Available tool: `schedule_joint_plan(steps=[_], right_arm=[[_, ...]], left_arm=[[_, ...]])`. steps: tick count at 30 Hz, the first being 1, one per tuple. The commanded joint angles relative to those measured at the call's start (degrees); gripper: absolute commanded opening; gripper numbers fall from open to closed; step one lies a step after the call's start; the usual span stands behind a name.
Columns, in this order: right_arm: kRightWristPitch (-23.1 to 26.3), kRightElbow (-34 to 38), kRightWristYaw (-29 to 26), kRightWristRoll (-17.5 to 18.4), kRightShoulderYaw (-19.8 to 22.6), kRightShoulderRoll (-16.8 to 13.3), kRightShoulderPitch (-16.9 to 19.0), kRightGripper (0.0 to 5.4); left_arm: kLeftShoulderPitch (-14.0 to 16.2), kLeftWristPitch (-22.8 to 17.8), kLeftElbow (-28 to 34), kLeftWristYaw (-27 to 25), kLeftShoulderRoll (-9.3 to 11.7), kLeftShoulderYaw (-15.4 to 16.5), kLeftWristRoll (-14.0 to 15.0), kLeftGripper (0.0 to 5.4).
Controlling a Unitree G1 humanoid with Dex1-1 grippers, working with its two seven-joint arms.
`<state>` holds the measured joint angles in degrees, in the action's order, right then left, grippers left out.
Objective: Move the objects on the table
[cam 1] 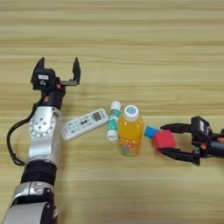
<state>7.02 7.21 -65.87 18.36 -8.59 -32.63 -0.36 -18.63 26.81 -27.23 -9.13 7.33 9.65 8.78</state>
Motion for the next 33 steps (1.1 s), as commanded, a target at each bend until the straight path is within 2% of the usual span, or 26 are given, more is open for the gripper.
schedule_joint_plan(steps=[1, 10, 15, 16, 19, 24, 33], right_arm=[[-0.67, -0.54, -2.23, -0.86, -2.08, -1.74, 0.89, 3.05], [-2.41, -3.39, -3.08, -4.81, -6.0, -2.4, 1.13, 3.05], [-3.53, -4.1, -2.95, -5.56, -6.67, -2.37, 1.33, 3.05], [-3.76, -4.18, -2.89, -5.65, -6.72, -2.39, 1.32, 3.41], [-4.22, -4.08, -2.63, -5.7, -6.56, -2.22, 1.17, 3.79], [-4.21, -1.85, -2.48, -3.54, -4.85, -1.94, 0.75, 4.33], [-1.07, 4.8, 0.29, 2.93, -1.42, -0.11, -1.81, 5.31]], left_arm=[[-0.86, 0.61, -0.98, -0.17, 0.15, -0.17, -0.52, 5.4], [-1.2, 0.8, -1.33, 0.06, 0.02, -0.19, -0.53, 5.4], [-1.28, 0.95, -1.56, 0.07, -0.01, -0.25, -0.61, 5.4], [-1.27, 0.98, -1.57, 0.11, -0.03, -0.28, -0.65, 5.4], [-1.26, 1.08, -1.6, 0.22, -0.11, -0.41, -0.84, 5.4], [-1.25, 1.39, -1.76, 0.46, -0.17, -0.81, -1.2, 5.4], [-1.38, 2.0, -2.24, 0.75, -0.37, -1.19, -1.87, 5.4]])
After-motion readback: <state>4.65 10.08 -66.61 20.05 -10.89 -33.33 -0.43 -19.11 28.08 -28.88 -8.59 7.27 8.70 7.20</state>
